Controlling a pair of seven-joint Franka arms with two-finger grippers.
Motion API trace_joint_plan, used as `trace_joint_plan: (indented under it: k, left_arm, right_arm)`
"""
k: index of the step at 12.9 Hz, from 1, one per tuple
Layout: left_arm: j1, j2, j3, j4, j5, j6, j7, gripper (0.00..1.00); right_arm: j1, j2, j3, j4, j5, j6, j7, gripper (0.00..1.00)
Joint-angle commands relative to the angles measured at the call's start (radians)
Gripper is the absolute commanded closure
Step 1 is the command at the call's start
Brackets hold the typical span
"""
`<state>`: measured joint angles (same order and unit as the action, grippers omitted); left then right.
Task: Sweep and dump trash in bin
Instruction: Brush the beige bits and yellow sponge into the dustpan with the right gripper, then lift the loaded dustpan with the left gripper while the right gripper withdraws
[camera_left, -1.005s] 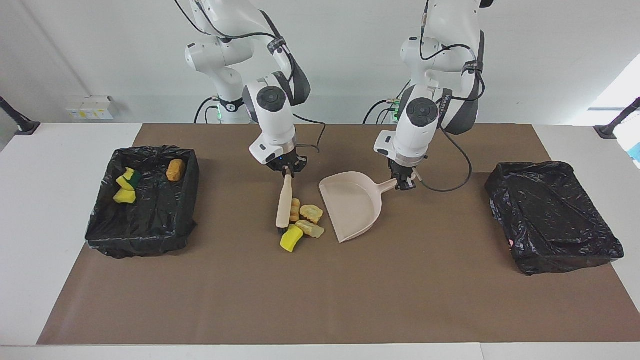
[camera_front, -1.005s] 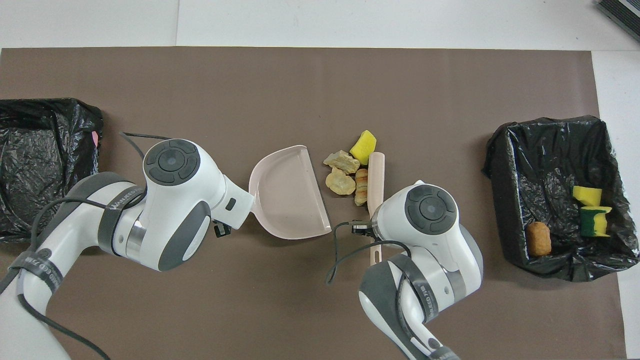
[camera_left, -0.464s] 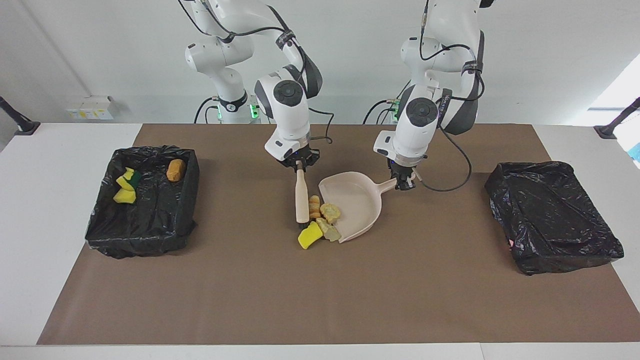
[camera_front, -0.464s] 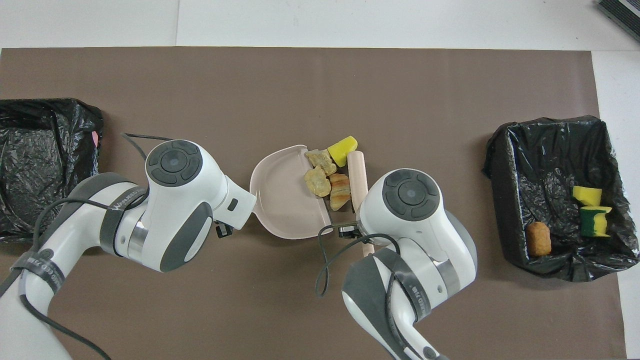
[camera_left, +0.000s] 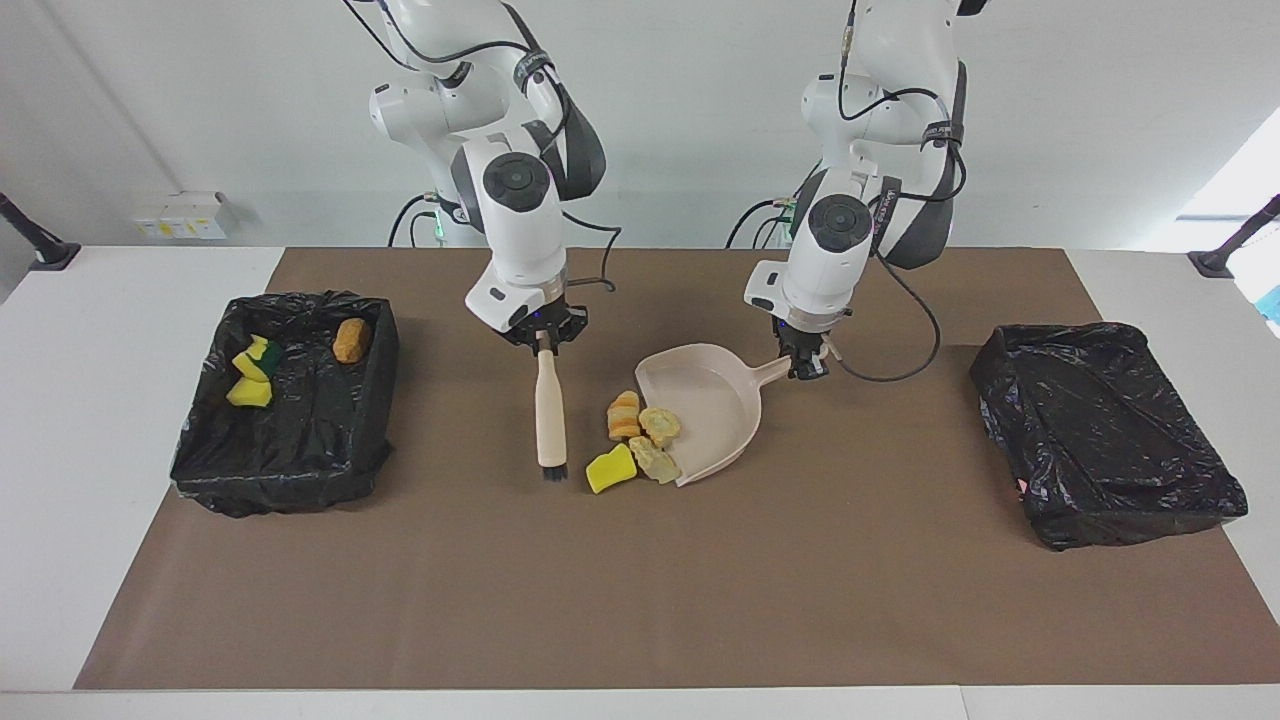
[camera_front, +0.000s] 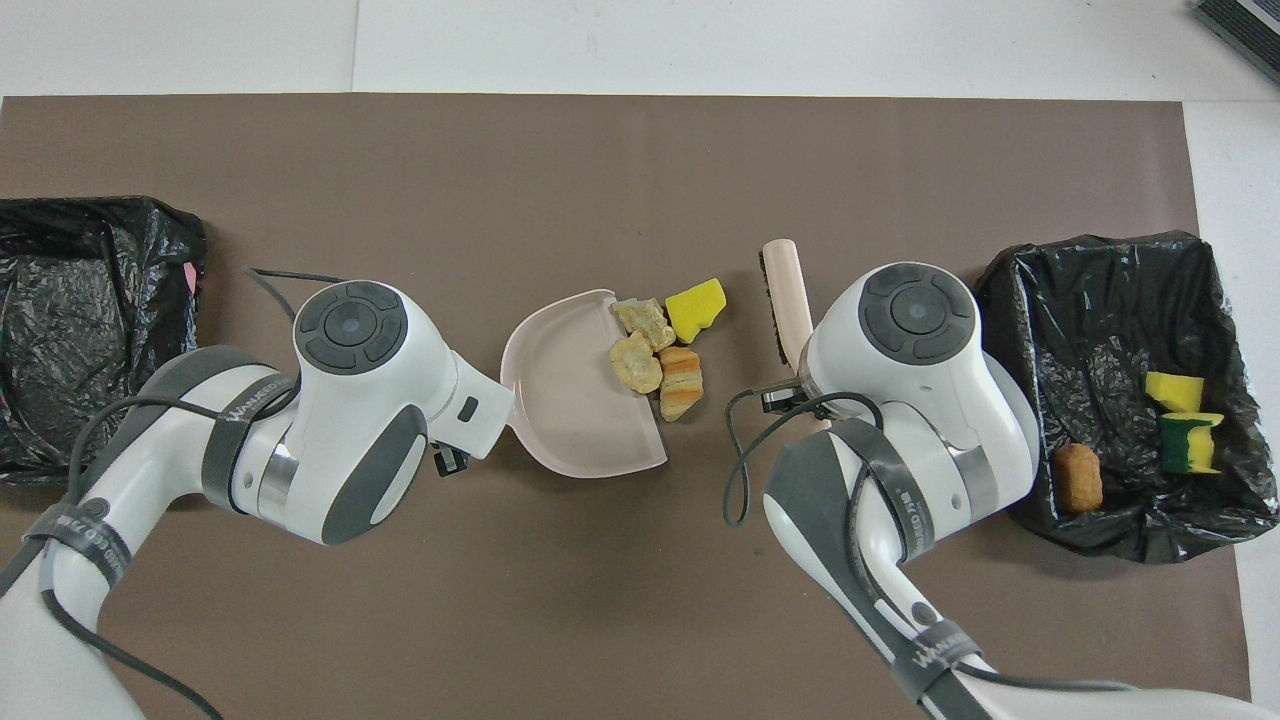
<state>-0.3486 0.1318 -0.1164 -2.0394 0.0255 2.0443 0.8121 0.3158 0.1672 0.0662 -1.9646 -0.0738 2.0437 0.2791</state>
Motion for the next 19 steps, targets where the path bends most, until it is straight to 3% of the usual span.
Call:
trace_joint_plan:
  k: [1,4,8,11,19]
  left_arm:
    - [-0.015,-0.011,0.011,-0.013,-0.010,0.019,-0.028,1.00]
    - [-0.015,-0.011,0.011,-0.015,-0.010,0.019,-0.028,1.00]
    - [-0.015,-0.011,0.011,-0.015,-0.010,0.019,-0.028,1.00]
    - [-0.015,-0.011,0.011,-0.015,-0.010,0.019,-0.028,1.00]
    - [0.014,-0.006,0.014,-0.007,-0.130,0.060,-0.014,1.00]
  right_arm:
    - [0.020,0.076,0.021,0.030,-0.024,0.044,-0.020,1.00]
    - [0.104,0.095,0.033,0.038,0.031,0.030,-0.014,1.00]
    - [0.232,0.112,0.035,0.035,0.219,0.099,-0.020,1.00]
    - [0.221,0.101,0.035,0.039,0.259,0.078,-0.050,1.00]
    - [0.103,-0.066,0.020,0.029,0.178,-0.144,-0.048,1.00]
